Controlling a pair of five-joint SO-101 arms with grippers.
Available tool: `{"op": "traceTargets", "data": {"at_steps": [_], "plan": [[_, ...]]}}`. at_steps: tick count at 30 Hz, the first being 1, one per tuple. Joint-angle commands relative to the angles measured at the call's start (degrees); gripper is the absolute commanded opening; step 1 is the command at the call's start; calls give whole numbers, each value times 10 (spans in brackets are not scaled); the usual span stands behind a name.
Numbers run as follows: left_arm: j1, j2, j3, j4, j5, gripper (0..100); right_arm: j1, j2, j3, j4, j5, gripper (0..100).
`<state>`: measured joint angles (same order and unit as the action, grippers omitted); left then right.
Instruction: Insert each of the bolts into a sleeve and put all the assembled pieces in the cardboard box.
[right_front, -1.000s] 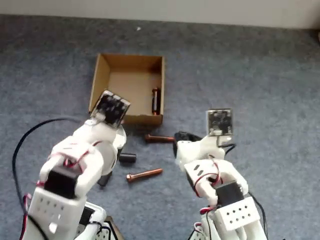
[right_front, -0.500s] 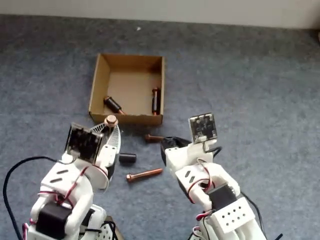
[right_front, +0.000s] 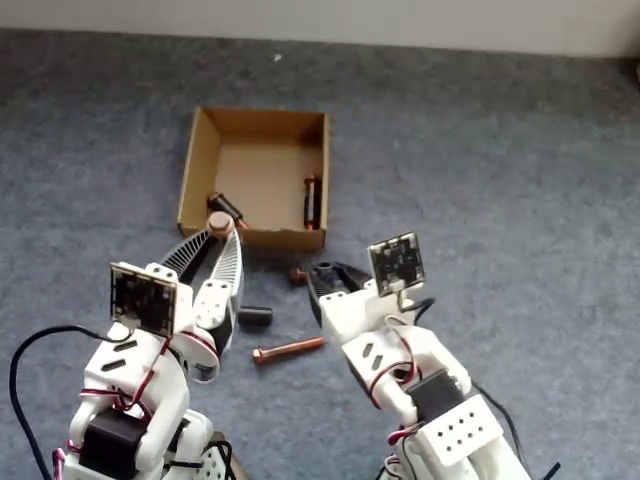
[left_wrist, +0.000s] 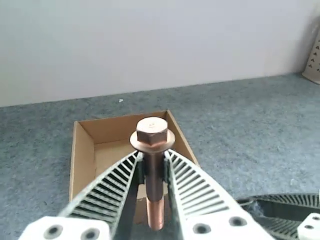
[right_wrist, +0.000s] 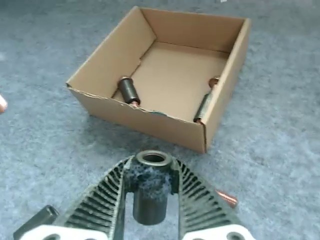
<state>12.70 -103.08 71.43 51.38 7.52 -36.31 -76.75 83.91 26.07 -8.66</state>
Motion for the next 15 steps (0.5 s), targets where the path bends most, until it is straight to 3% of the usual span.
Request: {"op": "traceTargets", "data": {"at_steps": [1, 9, 15], "plan": [[5, -5, -23, -38, 17, 5, -17, -11, -3, -34, 7, 5], [52, -4, -80, -38, 35, 5, -59, -11, 68, -194, 95, 5], [91, -5, -81, -37, 33, 5, -68, -11, 72, -244, 121, 5]]}}
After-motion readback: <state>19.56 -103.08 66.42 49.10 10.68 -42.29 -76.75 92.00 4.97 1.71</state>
